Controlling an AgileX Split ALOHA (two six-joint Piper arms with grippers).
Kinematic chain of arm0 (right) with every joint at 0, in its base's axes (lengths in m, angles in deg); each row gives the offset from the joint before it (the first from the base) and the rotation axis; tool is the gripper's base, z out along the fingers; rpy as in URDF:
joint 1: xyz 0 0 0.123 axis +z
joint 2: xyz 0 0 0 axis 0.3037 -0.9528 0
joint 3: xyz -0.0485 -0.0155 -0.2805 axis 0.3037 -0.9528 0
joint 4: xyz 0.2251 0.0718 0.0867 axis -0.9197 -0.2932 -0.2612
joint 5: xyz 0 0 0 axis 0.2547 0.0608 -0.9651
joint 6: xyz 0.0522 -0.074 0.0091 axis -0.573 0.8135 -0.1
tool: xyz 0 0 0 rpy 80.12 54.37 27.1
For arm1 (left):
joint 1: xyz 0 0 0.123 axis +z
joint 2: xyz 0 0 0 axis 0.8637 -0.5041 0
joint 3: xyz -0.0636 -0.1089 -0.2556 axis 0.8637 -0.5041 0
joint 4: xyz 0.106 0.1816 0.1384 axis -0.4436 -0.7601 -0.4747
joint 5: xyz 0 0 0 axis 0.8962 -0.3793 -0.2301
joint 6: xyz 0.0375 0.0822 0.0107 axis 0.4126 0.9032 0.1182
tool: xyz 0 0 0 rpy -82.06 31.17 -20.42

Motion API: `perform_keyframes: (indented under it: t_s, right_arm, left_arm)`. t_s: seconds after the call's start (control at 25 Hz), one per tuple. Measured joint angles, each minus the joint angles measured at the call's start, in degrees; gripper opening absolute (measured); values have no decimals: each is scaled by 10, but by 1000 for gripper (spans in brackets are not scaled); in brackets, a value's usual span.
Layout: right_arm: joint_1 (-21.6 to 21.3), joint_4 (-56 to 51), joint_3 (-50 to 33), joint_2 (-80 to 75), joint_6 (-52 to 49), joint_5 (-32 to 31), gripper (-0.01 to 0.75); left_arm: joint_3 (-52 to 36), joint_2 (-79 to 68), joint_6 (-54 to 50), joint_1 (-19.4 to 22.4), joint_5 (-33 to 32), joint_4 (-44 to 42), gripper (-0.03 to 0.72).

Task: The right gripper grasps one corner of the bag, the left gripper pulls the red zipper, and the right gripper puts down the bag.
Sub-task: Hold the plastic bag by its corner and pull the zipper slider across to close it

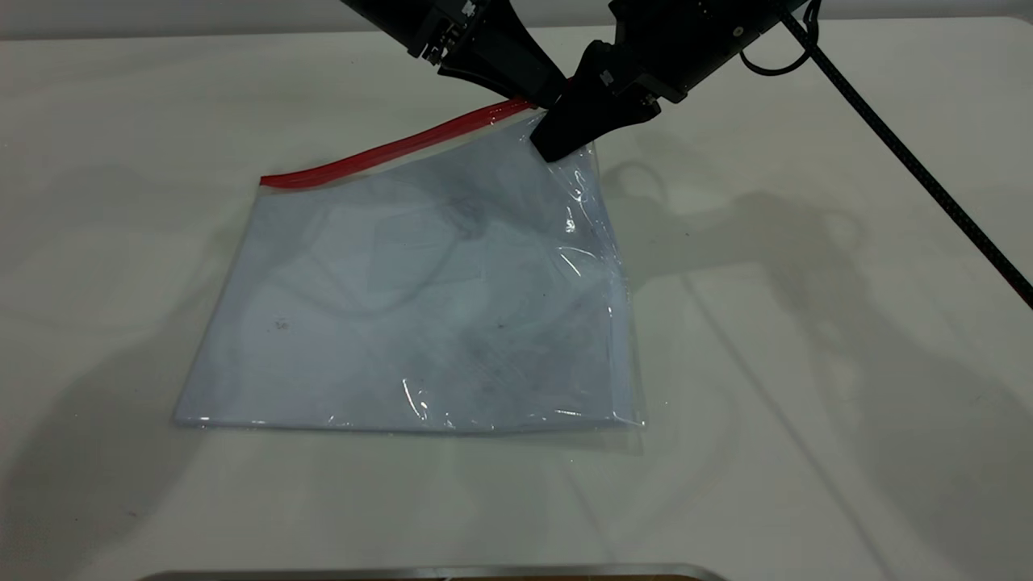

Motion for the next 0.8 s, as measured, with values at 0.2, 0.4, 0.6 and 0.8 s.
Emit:
perform_keyframes:
  t_s: [0.2,0.4,0.6,0.8]
  right_arm:
    - [0,0,0,0,1,0,34]
    - [0,-1,0,0,1,0,34]
    - [0,-1,0,0,1,0,34]
    - [0,-1,0,0,1,1,34]
  left_arm:
    - [0,0,0,0,-2,-14,449]
    - [0,0,0,0,-3,-15,387]
    - [0,0,0,0,-5,-15,301]
    - [0,0,0,0,-9,-15,195]
